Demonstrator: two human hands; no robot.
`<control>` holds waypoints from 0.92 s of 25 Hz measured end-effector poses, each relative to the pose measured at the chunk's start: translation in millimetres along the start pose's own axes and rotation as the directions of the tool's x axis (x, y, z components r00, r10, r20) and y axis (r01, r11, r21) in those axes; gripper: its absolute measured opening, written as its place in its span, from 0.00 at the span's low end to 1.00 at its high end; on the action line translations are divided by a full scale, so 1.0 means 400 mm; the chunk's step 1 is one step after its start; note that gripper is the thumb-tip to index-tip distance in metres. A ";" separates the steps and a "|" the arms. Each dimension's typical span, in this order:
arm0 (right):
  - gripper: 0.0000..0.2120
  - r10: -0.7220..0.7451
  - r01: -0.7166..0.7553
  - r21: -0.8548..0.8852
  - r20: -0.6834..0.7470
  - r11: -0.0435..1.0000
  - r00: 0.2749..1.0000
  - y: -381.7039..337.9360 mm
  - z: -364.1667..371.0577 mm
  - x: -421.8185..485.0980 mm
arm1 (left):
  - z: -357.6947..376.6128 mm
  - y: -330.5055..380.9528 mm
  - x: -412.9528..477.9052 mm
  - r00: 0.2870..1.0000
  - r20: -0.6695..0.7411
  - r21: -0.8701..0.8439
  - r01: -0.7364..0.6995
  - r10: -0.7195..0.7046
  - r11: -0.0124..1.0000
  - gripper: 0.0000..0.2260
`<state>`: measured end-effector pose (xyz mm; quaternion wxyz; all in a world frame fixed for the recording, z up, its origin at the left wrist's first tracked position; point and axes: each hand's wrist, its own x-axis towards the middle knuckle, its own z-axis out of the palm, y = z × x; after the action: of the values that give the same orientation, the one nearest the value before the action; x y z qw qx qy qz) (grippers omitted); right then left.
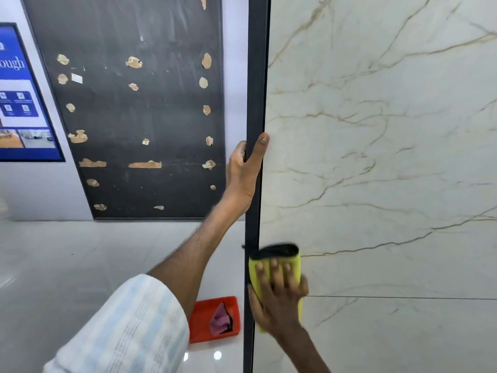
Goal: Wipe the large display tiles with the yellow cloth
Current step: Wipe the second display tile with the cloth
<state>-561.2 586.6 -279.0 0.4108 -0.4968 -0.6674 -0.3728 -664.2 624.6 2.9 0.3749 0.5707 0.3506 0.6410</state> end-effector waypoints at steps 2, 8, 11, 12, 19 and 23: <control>0.32 0.009 -0.010 0.073 0.011 0.997 1.000 -0.001 0.001 -0.031 | 0.000 0.004 0.000 1.000 -0.022 -0.013 -0.002 0.002 1.000 0.09; 0.35 0.052 -0.022 0.110 -0.277 0.994 0.959 0.121 -0.175 0.473 | -0.002 0.025 -0.010 0.995 -0.055 -0.030 -0.081 0.080 0.996 0.38; 0.37 0.150 -0.103 0.142 -0.371 0.984 0.916 0.159 -0.314 0.831 | 0.005 0.052 -0.030 1.000 -0.001 0.010 -0.001 0.001 1.000 0.40; 0.38 0.144 -0.103 0.130 -0.371 0.986 0.917 0.165 -0.348 0.902 | 0.001 0.049 -0.024 1.000 -0.020 0.023 -0.012 0.012 1.000 0.37; 0.34 0.069 -0.065 0.022 -0.310 0.998 0.948 0.116 -0.214 0.567 | 0.000 0.234 0.103 0.999 -0.040 -0.167 0.010 -0.017 0.986 0.24; 0.34 0.000 0.020 0.066 -0.300 0.998 0.954 0.113 -0.220 0.568 | 0.039 0.281 0.102 0.998 -0.061 -0.123 -0.035 0.027 0.992 0.31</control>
<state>-539.9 598.4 -32.6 0.5221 -0.4169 -0.6121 -0.4230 -660.4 607.7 122.2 0.3890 0.5325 0.3123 0.6838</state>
